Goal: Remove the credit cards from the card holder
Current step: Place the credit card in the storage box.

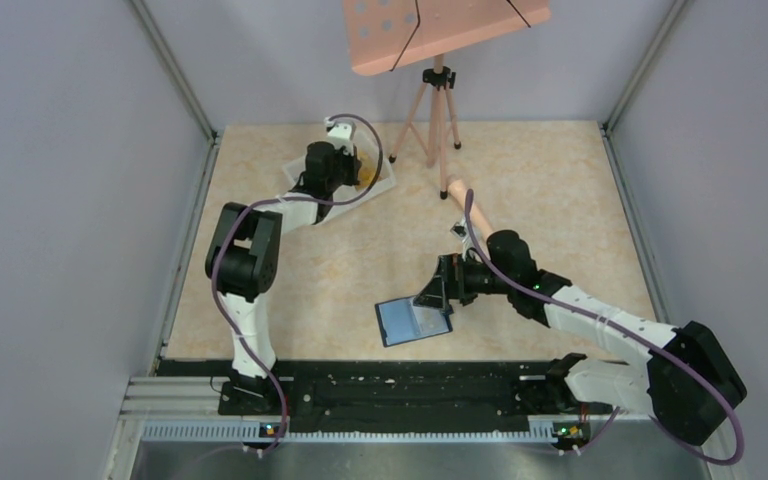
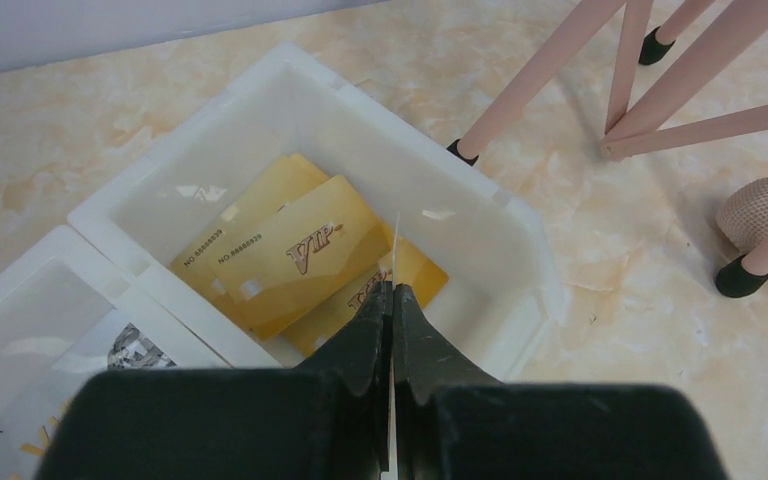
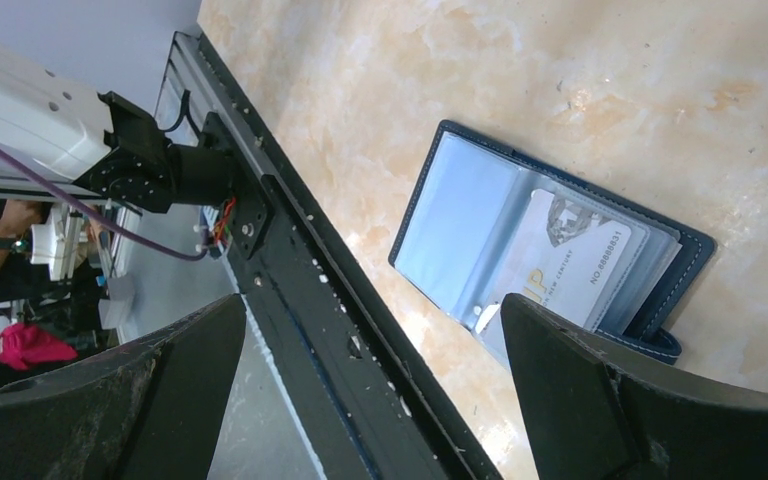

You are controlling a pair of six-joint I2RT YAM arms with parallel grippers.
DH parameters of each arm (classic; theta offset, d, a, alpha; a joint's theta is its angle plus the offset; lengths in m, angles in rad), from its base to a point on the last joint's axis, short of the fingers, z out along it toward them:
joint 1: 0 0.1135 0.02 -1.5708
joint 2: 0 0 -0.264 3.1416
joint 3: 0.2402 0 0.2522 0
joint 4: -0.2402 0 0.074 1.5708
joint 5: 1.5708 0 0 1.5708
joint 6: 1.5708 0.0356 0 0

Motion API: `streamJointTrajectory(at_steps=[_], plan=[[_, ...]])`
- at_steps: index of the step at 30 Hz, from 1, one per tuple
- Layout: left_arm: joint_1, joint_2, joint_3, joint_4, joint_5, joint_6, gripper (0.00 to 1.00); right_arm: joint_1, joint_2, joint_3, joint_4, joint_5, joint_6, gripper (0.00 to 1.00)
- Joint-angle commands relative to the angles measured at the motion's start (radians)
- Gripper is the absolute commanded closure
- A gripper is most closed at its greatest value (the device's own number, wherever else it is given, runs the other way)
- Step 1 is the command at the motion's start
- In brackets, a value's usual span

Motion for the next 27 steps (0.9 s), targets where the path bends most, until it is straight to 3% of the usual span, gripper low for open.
streamJointTrajectory(at_steps=[1,27], plan=[[0.000,0.029,0.022,0.076,0.014,0.093,1.00,-0.008,0.013,0.040,0.036,0.001,-0.022,0.01],[0.003,0.061,0.042,0.146,-0.016,0.248,1.00,-0.008,0.014,0.035,0.031,0.004,-0.020,0.01]])
